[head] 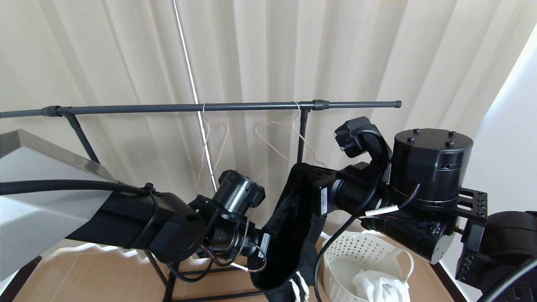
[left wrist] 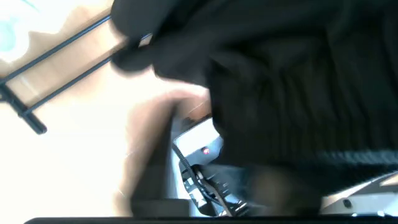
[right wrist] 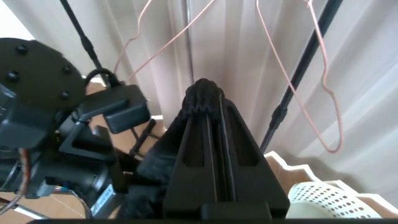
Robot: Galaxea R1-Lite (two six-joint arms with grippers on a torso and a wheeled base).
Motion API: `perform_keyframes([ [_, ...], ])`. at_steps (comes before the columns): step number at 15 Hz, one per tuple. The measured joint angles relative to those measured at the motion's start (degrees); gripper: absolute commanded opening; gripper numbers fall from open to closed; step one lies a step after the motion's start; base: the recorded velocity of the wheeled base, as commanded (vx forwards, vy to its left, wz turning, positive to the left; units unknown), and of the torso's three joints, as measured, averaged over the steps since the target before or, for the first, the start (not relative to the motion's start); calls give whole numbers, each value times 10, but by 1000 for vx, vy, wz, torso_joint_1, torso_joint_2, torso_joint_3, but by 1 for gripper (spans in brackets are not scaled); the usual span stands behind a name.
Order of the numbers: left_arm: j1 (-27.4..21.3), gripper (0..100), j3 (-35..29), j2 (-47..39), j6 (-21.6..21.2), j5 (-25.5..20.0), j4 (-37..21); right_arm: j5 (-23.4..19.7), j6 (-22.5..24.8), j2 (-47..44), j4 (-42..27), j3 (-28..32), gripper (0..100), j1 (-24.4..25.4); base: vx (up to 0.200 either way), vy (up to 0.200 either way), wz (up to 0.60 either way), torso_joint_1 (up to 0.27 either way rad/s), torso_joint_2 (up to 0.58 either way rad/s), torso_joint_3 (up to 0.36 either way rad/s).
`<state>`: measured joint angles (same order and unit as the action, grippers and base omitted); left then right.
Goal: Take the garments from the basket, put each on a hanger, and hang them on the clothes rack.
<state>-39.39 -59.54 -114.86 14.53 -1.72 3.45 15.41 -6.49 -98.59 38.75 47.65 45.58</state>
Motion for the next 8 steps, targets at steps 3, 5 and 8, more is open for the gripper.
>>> perform_keyframes([
  [3, 13, 0, 14, 22, 4, 12, 1, 0, 2, -1, 0, -2, 0, -28, 0, 0, 0, 0, 0, 0],
  [5, 27, 0, 19, 42, 4, 25, 0, 0, 4, -3, 0, -3, 0, -50, 0, 0, 0, 0, 0, 0],
  [8, 57, 0, 20, 75, 4, 37, 0, -1, 9, -12, -1, -1, 0, -77, 0, 0, 0, 0, 0, 0],
])
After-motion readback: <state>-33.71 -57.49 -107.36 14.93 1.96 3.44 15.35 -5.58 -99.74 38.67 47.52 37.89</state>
